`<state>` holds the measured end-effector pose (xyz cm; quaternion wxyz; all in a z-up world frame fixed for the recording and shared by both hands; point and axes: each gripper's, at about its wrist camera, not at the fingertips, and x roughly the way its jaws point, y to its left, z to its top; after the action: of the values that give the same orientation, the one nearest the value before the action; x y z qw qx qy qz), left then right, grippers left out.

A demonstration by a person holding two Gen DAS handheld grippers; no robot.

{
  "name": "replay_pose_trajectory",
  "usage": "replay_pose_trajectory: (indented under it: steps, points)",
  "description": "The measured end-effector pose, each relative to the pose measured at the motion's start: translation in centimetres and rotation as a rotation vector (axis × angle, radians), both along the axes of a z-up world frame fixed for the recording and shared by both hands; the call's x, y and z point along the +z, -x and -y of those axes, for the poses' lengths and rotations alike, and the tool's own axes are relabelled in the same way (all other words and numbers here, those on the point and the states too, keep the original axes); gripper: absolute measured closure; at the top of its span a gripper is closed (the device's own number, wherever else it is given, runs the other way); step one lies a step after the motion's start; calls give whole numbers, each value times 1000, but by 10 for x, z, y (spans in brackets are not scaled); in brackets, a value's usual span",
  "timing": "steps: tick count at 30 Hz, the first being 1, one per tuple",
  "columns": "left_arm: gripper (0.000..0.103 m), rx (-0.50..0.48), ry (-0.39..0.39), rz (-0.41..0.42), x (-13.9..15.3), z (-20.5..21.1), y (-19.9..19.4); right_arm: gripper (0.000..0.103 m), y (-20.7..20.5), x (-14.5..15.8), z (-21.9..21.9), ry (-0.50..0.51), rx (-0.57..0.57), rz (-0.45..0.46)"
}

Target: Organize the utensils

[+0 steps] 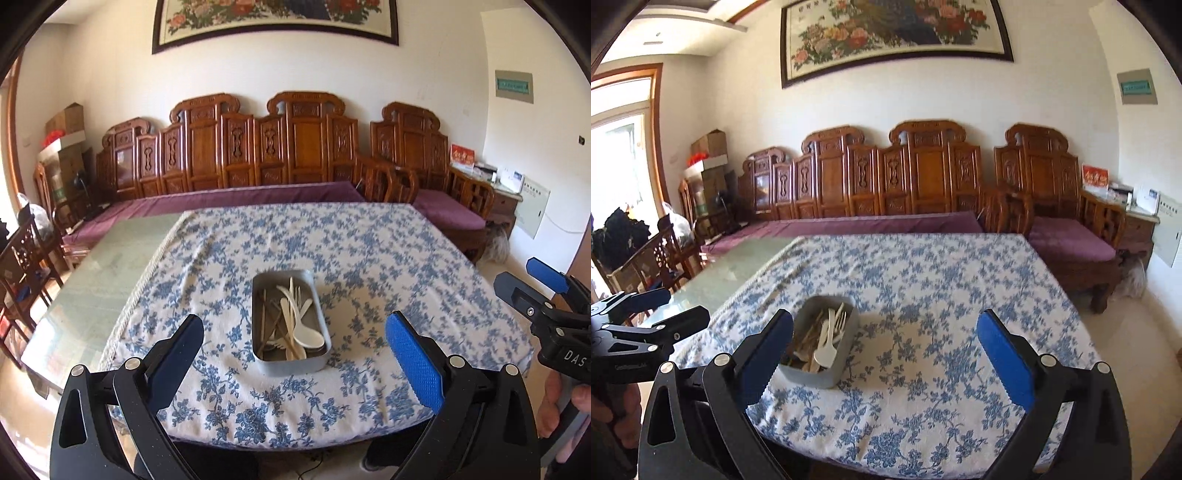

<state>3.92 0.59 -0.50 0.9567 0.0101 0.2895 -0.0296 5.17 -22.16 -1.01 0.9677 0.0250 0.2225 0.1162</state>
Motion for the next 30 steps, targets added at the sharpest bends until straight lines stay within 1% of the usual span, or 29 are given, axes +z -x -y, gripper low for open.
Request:
replay_pose_trajectory:
  steps: [6,12,30]
  points:
    - [8,3,5,65,25,1,19,3,18,25,2,13,-12,69]
    - [8,5,3,109,38,4,32,3,26,34,6,9,-23,93]
    - [8,11,1,108,35,4,32,3,27,35,5,7,-23,100]
